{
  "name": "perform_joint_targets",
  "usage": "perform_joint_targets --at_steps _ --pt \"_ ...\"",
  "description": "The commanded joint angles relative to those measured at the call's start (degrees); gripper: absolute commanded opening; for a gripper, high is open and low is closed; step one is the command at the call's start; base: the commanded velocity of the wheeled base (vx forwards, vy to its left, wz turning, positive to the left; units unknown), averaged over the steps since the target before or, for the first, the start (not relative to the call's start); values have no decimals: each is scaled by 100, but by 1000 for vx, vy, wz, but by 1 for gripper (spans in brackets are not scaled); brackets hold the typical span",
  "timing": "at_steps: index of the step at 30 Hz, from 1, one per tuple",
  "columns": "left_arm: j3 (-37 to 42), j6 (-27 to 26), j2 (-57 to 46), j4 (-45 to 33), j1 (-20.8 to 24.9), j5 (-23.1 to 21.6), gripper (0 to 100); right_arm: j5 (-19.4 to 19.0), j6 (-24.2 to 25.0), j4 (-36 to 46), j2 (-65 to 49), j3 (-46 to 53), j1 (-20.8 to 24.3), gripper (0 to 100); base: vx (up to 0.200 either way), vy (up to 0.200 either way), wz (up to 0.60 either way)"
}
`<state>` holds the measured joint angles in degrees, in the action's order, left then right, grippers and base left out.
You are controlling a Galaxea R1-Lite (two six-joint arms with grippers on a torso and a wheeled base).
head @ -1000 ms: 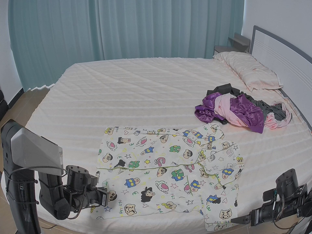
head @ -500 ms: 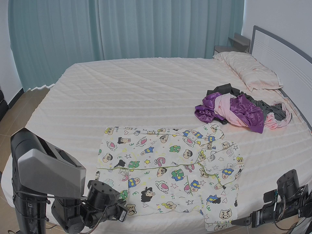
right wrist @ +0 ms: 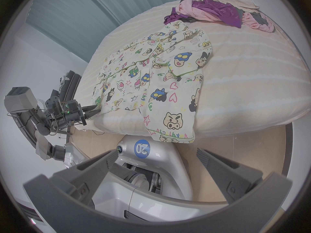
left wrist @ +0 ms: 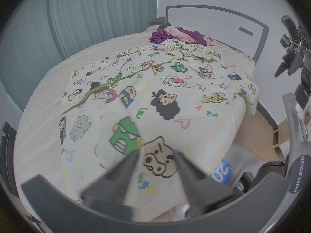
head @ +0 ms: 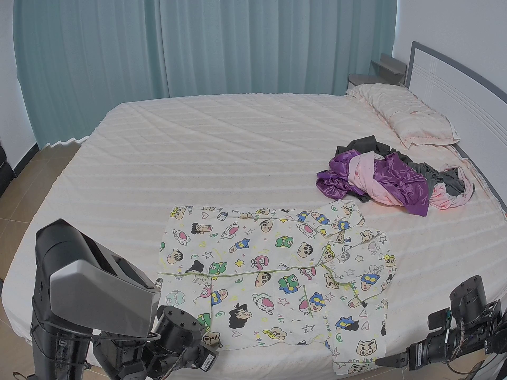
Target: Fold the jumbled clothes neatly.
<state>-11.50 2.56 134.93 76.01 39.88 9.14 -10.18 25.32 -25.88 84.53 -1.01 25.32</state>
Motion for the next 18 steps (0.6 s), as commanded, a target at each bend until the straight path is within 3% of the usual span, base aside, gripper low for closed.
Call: perform_joint_targets --at_steps 1,8,18 --pt "130 140 -230 63 178 -9 100 -2 8 -5 28 101 -1 100 0 0 0" --pt "517 887 -757 415 750 -27 100 -2 34 -5 2 101 -10 100 0 0 0" --pt "569 1818 -977 643 899 -9 100 -2 52 -14 20 101 -10 100 0 0 0"
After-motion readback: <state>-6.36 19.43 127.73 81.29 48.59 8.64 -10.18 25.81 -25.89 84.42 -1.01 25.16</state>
